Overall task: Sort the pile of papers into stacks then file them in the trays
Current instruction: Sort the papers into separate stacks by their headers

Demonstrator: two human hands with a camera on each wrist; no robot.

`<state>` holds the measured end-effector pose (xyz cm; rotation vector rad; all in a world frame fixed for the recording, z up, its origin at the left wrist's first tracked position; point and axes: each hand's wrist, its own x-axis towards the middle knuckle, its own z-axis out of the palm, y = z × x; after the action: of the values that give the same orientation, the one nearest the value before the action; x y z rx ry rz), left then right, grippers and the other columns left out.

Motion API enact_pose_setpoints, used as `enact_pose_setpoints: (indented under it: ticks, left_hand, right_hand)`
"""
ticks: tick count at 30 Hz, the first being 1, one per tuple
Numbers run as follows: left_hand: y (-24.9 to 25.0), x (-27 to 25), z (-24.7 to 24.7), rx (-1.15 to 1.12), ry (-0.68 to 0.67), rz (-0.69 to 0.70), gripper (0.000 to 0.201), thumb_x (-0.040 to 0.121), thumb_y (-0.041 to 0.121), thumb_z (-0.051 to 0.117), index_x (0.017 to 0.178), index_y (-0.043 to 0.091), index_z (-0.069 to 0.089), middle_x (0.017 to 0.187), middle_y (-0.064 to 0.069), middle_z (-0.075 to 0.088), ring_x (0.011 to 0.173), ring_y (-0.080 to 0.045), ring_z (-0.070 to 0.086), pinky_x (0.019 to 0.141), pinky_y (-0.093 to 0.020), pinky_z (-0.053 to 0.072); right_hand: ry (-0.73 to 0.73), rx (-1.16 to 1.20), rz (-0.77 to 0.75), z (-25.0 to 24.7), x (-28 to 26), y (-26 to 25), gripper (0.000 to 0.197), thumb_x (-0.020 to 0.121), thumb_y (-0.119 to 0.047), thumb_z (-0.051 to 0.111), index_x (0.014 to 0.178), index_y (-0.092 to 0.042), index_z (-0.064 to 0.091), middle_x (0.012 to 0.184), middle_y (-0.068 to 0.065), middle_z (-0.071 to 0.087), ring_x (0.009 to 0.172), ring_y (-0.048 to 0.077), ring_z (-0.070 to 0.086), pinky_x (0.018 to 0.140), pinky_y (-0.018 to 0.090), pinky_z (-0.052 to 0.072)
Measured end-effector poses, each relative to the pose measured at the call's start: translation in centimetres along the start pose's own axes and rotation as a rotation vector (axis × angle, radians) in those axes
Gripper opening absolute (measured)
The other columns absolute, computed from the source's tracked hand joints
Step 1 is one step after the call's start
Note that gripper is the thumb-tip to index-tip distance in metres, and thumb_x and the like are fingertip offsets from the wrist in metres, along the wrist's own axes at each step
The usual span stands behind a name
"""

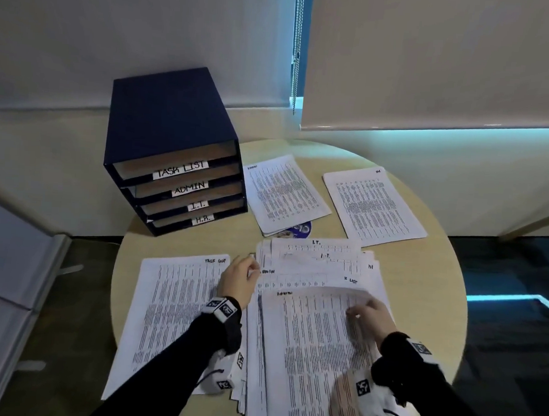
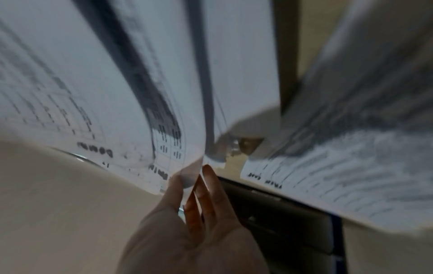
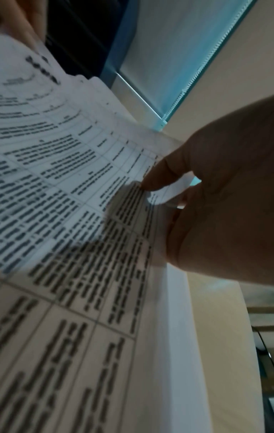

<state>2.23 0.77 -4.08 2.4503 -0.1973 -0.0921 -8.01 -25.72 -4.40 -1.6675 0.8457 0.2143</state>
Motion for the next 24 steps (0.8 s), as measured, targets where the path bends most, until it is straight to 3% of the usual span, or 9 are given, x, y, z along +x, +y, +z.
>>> enact_pose_setpoints:
  ticks: [4,7,9,13,15,18,21,22,24]
  left_hand:
    - [0.5,0.9,-0.9,0.174,-0.114,0.153,0.011,0.094,0.018,0.058,0.089,0.009,0.06,0.094,-0.002,0.061,0.085,-0.022,0.058,0.078,-0.034,0.047]
    - [0.2,1.1,-1.2,0.255,-0.148,0.181,0.019,0.098,0.025,0.052,0.095,0.008,0.061,0.101,-0.003,0.06,0.097,-0.021,0.056,0.083,-0.033,0.045]
    - [-0.1,1.0,-1.2,0.321,-0.157,0.211,0.022,0.097,0.029,0.052,0.101,0.011,0.065,0.107,0.0,0.057,0.105,-0.018,0.049,0.087,-0.033,0.044]
    - [-0.2,-0.5,-1.5,-0.022,-0.059,0.145,0.012,0.093,0.023,0.06,0.095,0.017,0.07,0.103,0.005,0.054,0.098,-0.012,0.049,0.084,-0.028,0.045]
    - [-0.2,-1.4,-1.6,-0.283,-0.168,-0.012,0.011,0.096,0.019,0.055,0.093,0.019,0.066,0.097,0.006,0.06,0.08,-0.013,0.053,0.073,-0.026,0.046]
    - [-0.9,-2.0,-1.7,-0.512,-0.39,-0.19,0.018,0.1,0.021,0.047,0.09,0.027,0.059,0.091,0.002,0.071,0.072,-0.019,0.049,0.07,-0.032,0.041]
    - [-0.7,-2.3,-2.4,-0.633,-0.532,-0.293,0.011,0.101,0.018,0.046,0.098,0.013,0.056,0.097,-0.005,0.066,0.065,-0.011,0.058,0.067,-0.026,0.049]
    - [-0.5,-2.3,-2.5,-0.644,-0.53,-0.322,0.012,0.101,0.017,0.047,0.099,0.01,0.056,0.099,-0.005,0.063,0.063,-0.005,0.06,0.064,-0.024,0.052]
    - [-0.7,-1.9,-2.2,-0.615,-0.426,-0.364,0.016,0.101,0.02,0.045,0.102,0.013,0.059,0.11,-0.002,0.057,0.079,-0.013,0.065,0.07,-0.033,0.059]
  right_hand:
    - [-0.02,-0.062,-0.107,0.6,-0.6,-0.3,0.043,0.085,-0.007,0.066,0.116,-0.021,0.039,0.074,0.008,0.047,0.059,0.019,0.047,0.054,0.028,0.041]
    - [-0.036,-0.087,-0.184,0.6,-0.7,-0.2,0.02,0.086,-0.007,0.065,0.096,-0.018,0.051,0.074,0.004,0.058,0.066,0.024,0.055,0.062,0.033,0.047]
    - [-0.048,-0.077,-0.208,0.5,-1.0,-0.5,0.016,0.086,-0.004,0.064,0.077,-0.012,0.052,0.07,0.001,0.052,0.067,0.022,0.049,0.063,0.03,0.04]
    - [-0.066,0.104,-0.153,0.6,-1.0,-1.5,0.019,0.086,0.0,0.062,0.098,-0.012,0.052,0.102,0.002,0.05,0.095,0.023,0.051,0.089,0.038,0.042]
    - [-0.069,0.135,-0.159,0.6,-0.7,-1.7,0.023,0.083,0.002,0.062,0.095,-0.017,0.058,0.119,-0.002,0.046,0.107,0.021,0.049,0.1,0.044,0.04]
    - [-0.108,0.145,-0.153,0.7,-0.4,-1.6,0.021,0.078,0.006,0.06,0.088,-0.011,0.069,0.114,-0.005,0.059,0.1,0.022,0.055,0.088,0.038,0.043]
    - [-0.102,0.107,-0.173,1.0,-0.7,-1.5,0.009,0.078,0.01,0.058,0.08,0.002,0.061,0.08,0.01,0.064,0.082,0.023,0.054,0.07,0.029,0.04]
    - [-0.095,0.094,-0.192,1.0,-0.8,-1.5,0.011,0.077,0.012,0.058,0.076,0.001,0.057,0.073,0.01,0.059,0.078,0.022,0.052,0.066,0.028,0.038]
    - [-0.103,0.078,-0.229,1.0,-0.9,-1.2,0.02,0.077,0.013,0.059,0.069,-0.004,0.052,0.068,0.008,0.056,0.073,0.02,0.05,0.063,0.028,0.037]
